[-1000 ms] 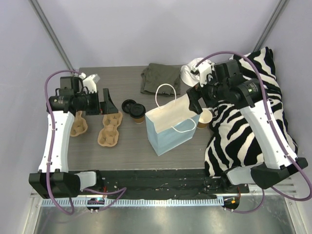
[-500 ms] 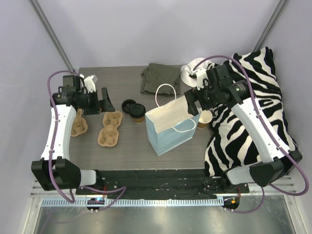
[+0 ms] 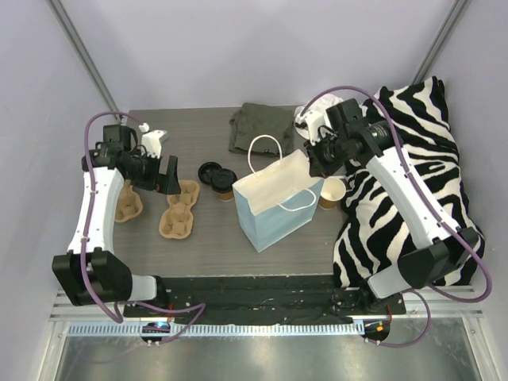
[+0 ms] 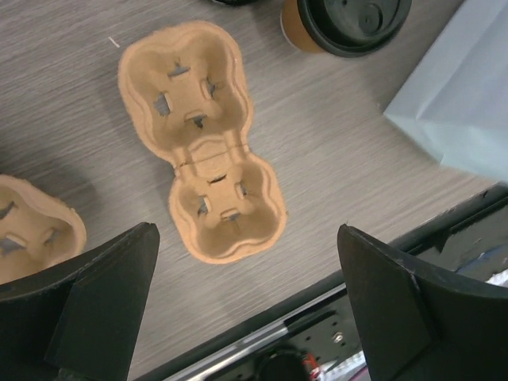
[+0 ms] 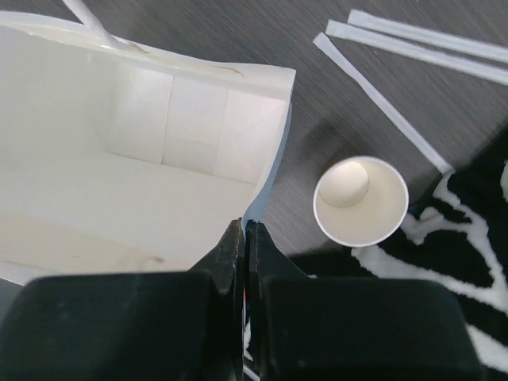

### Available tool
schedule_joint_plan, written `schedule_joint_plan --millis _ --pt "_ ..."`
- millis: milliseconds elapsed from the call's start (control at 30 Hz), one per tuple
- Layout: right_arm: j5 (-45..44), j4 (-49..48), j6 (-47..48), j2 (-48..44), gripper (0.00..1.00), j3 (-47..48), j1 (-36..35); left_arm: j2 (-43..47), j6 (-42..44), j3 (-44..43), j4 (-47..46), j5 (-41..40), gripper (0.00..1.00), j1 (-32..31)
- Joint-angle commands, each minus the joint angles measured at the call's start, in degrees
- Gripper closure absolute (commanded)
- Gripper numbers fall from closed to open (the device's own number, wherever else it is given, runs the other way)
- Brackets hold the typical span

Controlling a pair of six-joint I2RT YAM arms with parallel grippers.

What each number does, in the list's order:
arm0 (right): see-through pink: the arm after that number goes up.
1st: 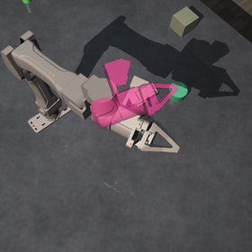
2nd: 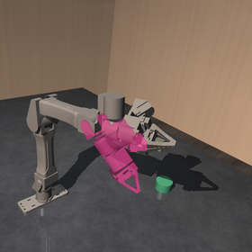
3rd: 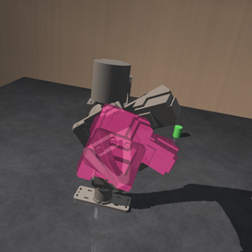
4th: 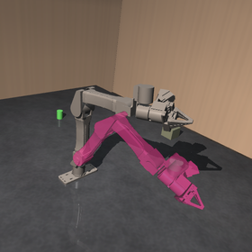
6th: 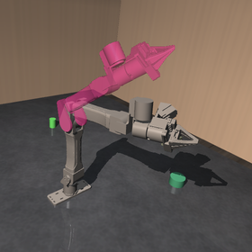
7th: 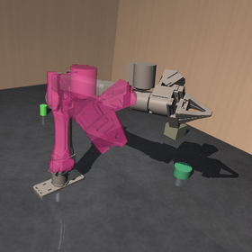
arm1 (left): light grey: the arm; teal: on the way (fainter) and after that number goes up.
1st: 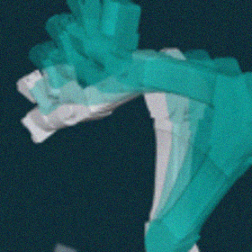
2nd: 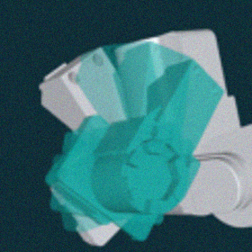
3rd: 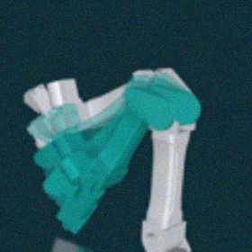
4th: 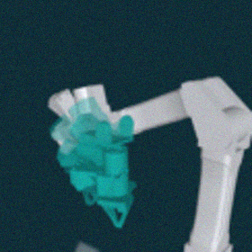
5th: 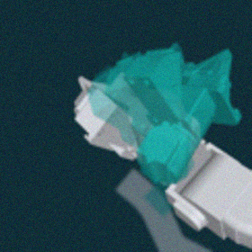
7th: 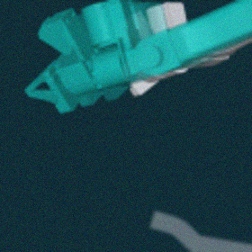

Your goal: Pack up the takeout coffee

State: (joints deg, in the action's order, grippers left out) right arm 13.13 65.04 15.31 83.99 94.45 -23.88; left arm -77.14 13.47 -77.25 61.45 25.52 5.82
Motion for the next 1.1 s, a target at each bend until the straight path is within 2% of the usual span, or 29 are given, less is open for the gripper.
schedule_joint_plan --millis 0,133,233,533,667,767,933,1067 --pt "8.82 2.89 9.02 3.63 0.99 8.70 -0.47 -1.51 16.20 -2.46 5.17 3.93 0.00 0.68" --pt "14.37 8.69 17.36 9.25 0.99 14.87 -1.52 -6.08 23.50 -5.80 9.46 6.90 0.00 2.86" --pt "17.27 12.83 27.02 10.32 0.99 15.50 -3.28 -10.47 28.08 -8.69 12.11 10.16 0.04 4.19" --pt "18.08 19.52 41.54 13.75 0.99 17.51 -6.62 -27.42 30.74 -19.14 11.59 12.19 0.19 4.99" --pt "16.59 21.19 45.59 15.15 0.99 20.68 -6.62 -33.06 31.52 -24.16 10.01 13.33 0.26 4.99" --pt "15.70 21.19 49.01 14.80 0.99 20.77 -7.06 -35.96 35.29 -26.10 9.39 12.46 0.27 3.59" --pt "15.88 21.10 49.20 16.47 0.99 22.18 -8.64 -38.61 39.87 -25.15 6.68 9.73 0.29 2.00" --pt "14.48 18.03 48.85 15.51 0.92 20.86 -10.13 -40.45 42.59 -24.17 4.03 8.67 0.35 1.56"
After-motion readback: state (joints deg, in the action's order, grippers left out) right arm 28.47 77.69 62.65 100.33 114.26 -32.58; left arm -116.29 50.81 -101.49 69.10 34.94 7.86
